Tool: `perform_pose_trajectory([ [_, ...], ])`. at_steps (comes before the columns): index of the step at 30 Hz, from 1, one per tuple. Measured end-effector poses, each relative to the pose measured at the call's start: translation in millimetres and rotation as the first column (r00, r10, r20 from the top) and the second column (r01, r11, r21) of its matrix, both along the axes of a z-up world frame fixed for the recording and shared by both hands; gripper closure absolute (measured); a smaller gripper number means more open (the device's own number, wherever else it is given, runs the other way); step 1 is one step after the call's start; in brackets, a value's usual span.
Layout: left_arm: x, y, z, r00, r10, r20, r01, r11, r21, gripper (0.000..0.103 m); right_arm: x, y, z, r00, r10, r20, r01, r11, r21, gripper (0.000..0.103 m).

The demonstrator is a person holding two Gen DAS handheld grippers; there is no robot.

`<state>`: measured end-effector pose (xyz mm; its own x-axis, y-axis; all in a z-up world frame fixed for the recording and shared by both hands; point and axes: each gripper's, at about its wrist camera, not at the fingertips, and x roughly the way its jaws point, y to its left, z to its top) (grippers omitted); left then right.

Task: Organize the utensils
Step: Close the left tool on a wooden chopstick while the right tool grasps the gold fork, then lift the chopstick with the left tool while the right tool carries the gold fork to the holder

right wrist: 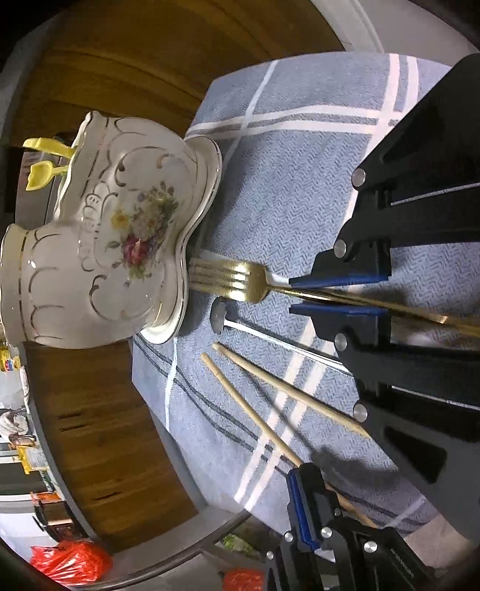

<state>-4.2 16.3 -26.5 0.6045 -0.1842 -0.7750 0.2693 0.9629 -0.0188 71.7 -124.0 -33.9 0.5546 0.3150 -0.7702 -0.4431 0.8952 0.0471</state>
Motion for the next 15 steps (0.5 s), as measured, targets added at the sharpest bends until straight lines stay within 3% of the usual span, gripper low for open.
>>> perform_pose_trajectory([
  [15,-5.7,-2.2,18.0,0.998,-0.007,0.057,0.009,0.999,-0.039,0.098,-35.5,-46.7,42.5,0.993,-0.003,0.118,-0.024,0.974,0.226,0.097],
])
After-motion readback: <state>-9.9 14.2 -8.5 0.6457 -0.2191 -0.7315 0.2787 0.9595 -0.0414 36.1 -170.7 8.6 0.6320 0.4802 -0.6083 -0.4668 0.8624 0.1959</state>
